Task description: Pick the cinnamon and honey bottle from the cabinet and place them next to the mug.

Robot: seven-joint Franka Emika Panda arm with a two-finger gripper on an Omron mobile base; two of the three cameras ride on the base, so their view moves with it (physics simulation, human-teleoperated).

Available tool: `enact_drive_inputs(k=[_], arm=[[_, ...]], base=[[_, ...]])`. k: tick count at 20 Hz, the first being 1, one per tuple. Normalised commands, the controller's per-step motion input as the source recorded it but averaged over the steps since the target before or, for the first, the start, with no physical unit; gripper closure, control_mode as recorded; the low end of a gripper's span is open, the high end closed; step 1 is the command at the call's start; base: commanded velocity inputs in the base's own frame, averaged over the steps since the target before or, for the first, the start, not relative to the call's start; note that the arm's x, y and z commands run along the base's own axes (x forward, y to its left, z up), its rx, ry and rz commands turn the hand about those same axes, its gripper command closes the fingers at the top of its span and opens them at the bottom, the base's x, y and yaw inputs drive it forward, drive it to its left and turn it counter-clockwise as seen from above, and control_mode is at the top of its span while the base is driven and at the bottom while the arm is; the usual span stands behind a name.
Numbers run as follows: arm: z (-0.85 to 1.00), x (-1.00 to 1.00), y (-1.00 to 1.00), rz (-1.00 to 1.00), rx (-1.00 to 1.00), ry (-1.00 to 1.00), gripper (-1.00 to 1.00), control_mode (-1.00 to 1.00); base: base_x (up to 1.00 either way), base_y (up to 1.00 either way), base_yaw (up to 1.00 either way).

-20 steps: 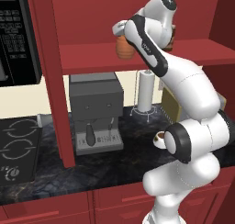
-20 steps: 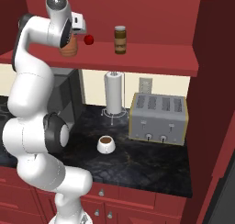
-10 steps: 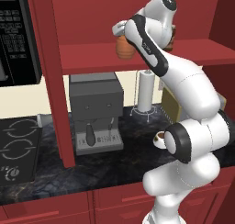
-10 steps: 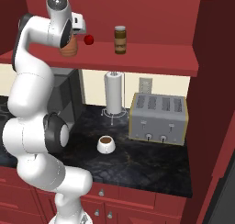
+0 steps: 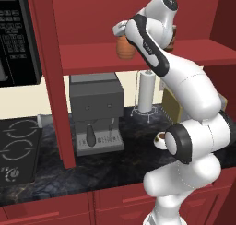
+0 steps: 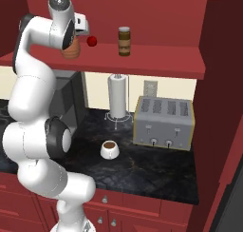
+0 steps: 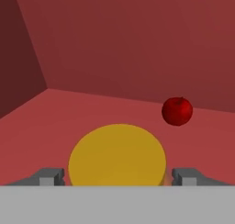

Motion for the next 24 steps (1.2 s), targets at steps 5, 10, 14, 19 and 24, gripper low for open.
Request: enact_drive_inputs(k=[5, 10, 14, 19, 24], arm=[[0.0, 0.0, 0.0, 0.0, 0.0, 0.0, 1.0, -1.0], [0.0, -0.06, 0.0, 0.0, 0.0, 0.0, 1.0, -1.0], [0.0, -0.42, 0.0, 0.0, 0.0, 0.0, 1.0, -1.0], [0.0, -0.38, 0.0, 0.0, 0.0, -0.03, 1.0, -1.0], [0.0, -0.41, -0.1, 0.0, 0.01, -0.06, 1.0, -1.0]], base=[[0.0, 0.0, 0.0], [0.0, 0.0, 0.0], [0.0, 0.0, 0.0], [0.0, 0.0, 0.0], [0.0, 0.0, 0.0]])
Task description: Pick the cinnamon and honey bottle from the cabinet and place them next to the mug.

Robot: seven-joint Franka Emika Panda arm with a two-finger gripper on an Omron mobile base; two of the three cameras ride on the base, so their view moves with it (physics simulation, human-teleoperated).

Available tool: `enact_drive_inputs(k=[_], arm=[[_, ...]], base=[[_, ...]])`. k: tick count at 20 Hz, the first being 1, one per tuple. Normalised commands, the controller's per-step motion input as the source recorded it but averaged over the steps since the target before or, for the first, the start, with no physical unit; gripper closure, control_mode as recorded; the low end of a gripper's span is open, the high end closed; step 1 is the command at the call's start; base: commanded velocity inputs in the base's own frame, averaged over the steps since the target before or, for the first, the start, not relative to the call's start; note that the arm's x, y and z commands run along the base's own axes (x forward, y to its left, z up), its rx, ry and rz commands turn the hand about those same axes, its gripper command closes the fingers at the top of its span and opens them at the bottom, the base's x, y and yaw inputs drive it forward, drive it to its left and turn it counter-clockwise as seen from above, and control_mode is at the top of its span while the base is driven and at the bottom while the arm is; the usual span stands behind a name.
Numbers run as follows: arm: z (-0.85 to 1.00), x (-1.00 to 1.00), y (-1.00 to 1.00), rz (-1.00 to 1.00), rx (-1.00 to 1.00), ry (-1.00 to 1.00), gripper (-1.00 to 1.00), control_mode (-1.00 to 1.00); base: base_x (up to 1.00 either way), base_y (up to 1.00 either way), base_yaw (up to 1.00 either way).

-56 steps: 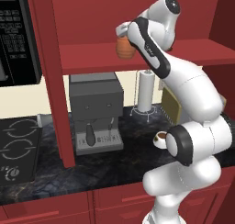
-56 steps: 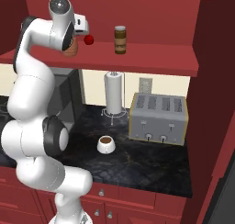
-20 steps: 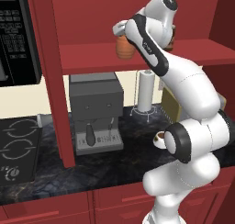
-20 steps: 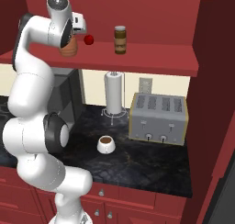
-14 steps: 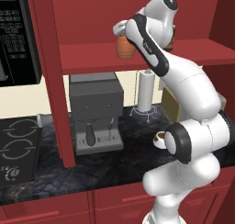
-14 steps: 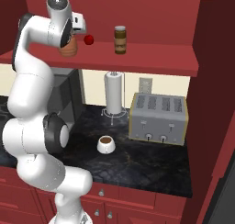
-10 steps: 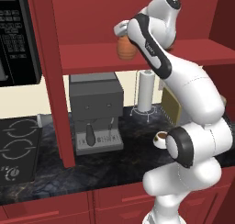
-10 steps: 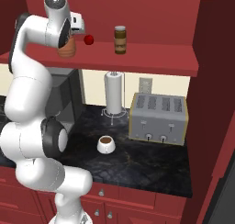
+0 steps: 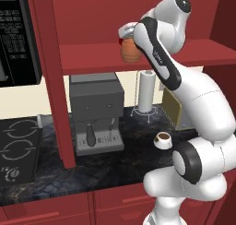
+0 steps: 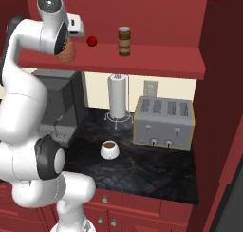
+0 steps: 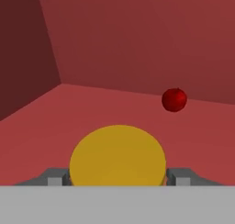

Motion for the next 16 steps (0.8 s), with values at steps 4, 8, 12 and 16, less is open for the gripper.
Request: enact_drive_inputs(k=[4, 8, 12, 16], arm=[[-0.08, -0.38, -0.35, 0.0, 0.01, -0.06, 1.0, -1.0], [-0.11, -0.41, -0.39, 0.0, 0.0, -0.04, 1.0, -1.0], [-0.16, -0.5, -0.45, 0.0, 0.01, -0.02, 1.0, -1.0], [-0.19, -0.56, -0.4, 0.0, 0.01, 0.0, 1.0, -1.0]], base=[[0.0, 0.0, 0.0], [0.0, 0.0, 0.0], [0.0, 0.0, 0.0], [0.0, 0.0, 0.0]])
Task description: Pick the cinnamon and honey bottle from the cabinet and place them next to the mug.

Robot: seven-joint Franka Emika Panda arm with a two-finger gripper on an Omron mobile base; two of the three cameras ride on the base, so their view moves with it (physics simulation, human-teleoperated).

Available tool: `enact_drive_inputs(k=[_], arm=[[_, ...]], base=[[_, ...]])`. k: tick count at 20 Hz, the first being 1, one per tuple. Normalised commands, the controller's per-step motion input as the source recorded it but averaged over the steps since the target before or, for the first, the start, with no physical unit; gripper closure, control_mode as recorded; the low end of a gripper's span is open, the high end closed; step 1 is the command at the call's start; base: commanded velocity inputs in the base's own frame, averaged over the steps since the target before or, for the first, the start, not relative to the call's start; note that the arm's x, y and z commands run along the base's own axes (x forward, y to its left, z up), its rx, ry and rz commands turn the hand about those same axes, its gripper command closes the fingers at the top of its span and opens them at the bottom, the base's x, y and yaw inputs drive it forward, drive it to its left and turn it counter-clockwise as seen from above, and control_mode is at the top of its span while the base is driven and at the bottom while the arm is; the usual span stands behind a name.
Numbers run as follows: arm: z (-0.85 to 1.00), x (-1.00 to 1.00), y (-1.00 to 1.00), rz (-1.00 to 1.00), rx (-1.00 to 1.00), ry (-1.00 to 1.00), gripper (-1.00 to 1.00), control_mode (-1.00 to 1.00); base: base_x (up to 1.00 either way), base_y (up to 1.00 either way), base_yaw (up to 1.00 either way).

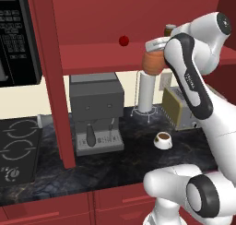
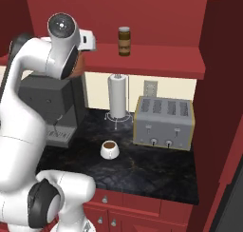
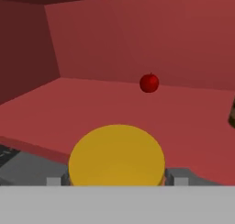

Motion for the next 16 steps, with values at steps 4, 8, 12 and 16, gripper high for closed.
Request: enact_drive_inputs(k=[4, 8, 12, 16], arm=[[-0.21, -0.58, -0.4, 0.0, 0.01, 0.0, 1.0, -1.0], [-0.2, -0.53, -0.46, 0.0, 0.01, 0.0, 1.0, -1.0], [-0.35, -0.39, -0.59, 0.01, 0.0, 0.0, 1.0, -1.0], [-0.42, -0.23, -0.61, 0.05, 0.0, 0.02, 1.0, -1.0]], base=[[0.0, 0.0, 0.0], [0.0, 0.0, 0.0], [0.0, 0.0, 0.0], [0.0, 0.0, 0.0]])
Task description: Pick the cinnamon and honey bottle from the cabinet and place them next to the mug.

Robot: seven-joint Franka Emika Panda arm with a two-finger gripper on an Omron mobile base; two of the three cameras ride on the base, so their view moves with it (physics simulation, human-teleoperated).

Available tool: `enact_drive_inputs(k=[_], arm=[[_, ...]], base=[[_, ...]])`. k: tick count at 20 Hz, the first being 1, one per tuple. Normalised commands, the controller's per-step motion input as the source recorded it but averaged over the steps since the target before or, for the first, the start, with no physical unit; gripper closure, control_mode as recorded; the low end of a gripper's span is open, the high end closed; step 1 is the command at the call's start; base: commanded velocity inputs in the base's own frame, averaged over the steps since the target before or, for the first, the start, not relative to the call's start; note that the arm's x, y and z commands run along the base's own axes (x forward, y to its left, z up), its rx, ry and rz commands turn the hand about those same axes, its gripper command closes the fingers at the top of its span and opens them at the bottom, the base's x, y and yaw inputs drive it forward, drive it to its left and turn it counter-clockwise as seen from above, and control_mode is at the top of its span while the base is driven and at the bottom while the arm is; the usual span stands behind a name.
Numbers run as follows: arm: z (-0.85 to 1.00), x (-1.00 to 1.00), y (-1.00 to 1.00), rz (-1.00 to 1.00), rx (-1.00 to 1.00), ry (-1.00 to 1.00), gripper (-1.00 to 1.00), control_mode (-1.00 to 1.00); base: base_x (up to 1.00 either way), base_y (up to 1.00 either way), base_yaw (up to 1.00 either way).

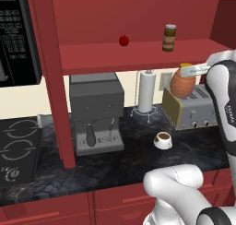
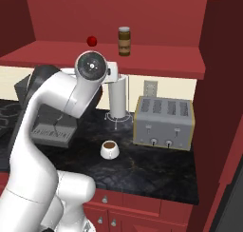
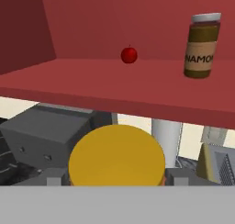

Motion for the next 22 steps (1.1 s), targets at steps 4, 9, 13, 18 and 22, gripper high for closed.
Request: enact_drive_inputs(k=[4, 9, 13, 18, 22], arm=[[-0.4, -0.06, -0.57, 0.08, 0.0, 0.06, 1.0, -1.0], [-0.42, -0.01, -0.52, 0.07, 0.0, 0.08, 1.0, -1.0], [-0.5, 0.0, -0.39, 0.03, 0.0, 0.07, 1.0, -1.0], [-0.54, 0.0, -0.39, 0.03, 0.0, 0.01, 1.0, -1.0], [-0.55, -0.06, -0.14, 0.05, 0.0, 0.0, 1.0, -1.0]], base=[[0.0, 0.0, 0.0], [0.0, 0.0, 0.0], [0.0, 0.0, 0.0], [0.0, 0.0, 0.0], [0.0, 0.0, 0.0]])
